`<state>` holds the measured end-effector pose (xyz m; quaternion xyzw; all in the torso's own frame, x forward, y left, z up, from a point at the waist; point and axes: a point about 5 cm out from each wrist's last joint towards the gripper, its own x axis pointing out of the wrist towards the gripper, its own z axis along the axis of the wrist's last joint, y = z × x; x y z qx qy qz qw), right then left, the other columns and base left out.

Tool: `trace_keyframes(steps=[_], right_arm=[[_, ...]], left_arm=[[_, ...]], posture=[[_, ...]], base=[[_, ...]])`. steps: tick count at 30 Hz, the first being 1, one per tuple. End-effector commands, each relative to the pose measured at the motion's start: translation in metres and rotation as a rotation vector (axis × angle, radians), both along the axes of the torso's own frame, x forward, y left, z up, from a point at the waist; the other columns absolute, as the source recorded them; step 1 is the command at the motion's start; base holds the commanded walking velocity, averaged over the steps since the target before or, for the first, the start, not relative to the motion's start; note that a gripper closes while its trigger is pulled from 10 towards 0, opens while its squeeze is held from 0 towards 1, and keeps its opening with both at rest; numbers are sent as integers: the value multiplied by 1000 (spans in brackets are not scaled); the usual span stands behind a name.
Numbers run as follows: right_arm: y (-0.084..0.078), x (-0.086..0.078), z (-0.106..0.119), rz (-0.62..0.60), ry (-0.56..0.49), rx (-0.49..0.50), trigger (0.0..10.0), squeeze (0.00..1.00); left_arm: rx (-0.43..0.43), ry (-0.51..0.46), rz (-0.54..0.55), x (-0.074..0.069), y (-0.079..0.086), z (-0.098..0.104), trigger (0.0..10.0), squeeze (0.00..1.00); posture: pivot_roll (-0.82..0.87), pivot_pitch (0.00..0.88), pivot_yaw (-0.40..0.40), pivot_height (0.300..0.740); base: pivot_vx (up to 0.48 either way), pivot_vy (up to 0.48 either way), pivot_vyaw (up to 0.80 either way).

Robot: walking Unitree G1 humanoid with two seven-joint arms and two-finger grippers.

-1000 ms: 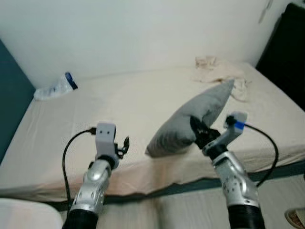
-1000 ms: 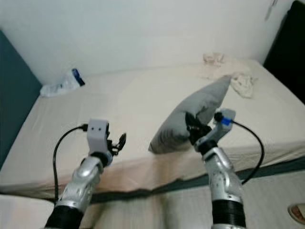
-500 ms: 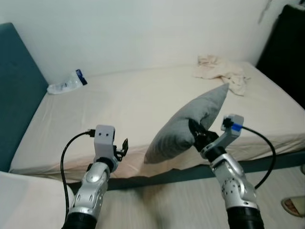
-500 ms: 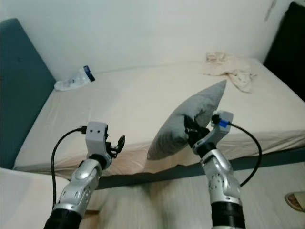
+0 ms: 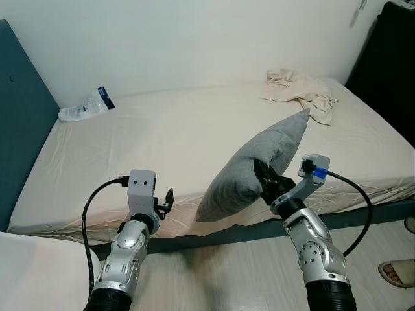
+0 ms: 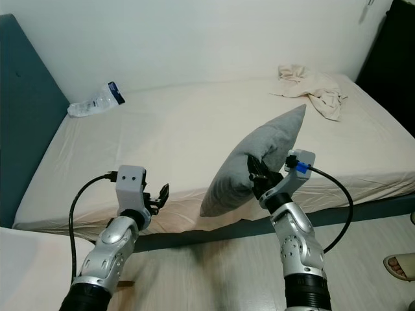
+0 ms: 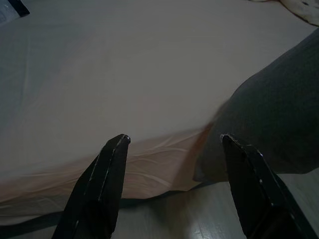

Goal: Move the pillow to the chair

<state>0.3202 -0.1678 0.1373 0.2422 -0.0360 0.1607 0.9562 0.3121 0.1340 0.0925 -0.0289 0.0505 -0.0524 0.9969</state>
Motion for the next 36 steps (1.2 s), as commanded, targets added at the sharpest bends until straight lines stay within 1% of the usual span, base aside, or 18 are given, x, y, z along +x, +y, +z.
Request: trace_keyframes(steps=[1, 6, 8, 11, 17, 22, 27, 31, 35, 36], right_arm=[[4, 4, 4, 8, 0, -15, 10000, 0], [2, 4, 5, -8, -22, -9, 10000, 0], [2, 2, 8, 1, -41, 21, 10000, 0], [5, 0, 9, 39, -63, 4, 10000, 0], [6, -1, 10, 40, -66, 10, 10000, 0], [3, -3, 1, 39, -44, 5, 10000, 0], [3, -7, -6, 49, -27, -2, 10000, 0], [6, -9, -1, 73, -51, 10, 10000, 0], [13, -10, 14, 137, -120, 51, 10000, 0], [16, -11, 21, 166, -150, 65, 10000, 0]], left_arm=[[7, 17, 4, -2, 1, -3, 10000, 0], [6, 15, 2, -2, 0, -3, 10000, 0], [6, 15, 2, -2, 0, -3, 10000, 0], [6, 15, 2, -2, 0, -3, 10000, 0], [8, 16, -6, -2, -2, -3, 10000, 0], [31, 16, -39, -3, -6, -5, 10000, 0], [43, 20, -55, -4, -7, -8, 10000, 0], [55, 13, -69, -5, -7, -9, 10000, 0], [59, 3, -81, -5, -8, -8, 10000, 0], [58, 0, -83, -5, -8, -7, 10000, 0]], posture=[[-78, 101, 70, 740], [-76, 102, 69, 740], [-74, 102, 70, 740], [-75, 102, 70, 740], [-77, 103, 73, 740], [-77, 99, 73, 740], [-77, 94, 73, 740], [-81, 87, 73, 740], [-83, 83, 73, 740], [-85, 83, 73, 740]], base=[[0, 0, -513], [0, 0, -103], [0, 0, 0], [0, 0, 763], [0, 0, 763], [0, 0, 763], [0, 0, 763], [0, 0, 763], [0, 0, 763], [0, 0, 763]])
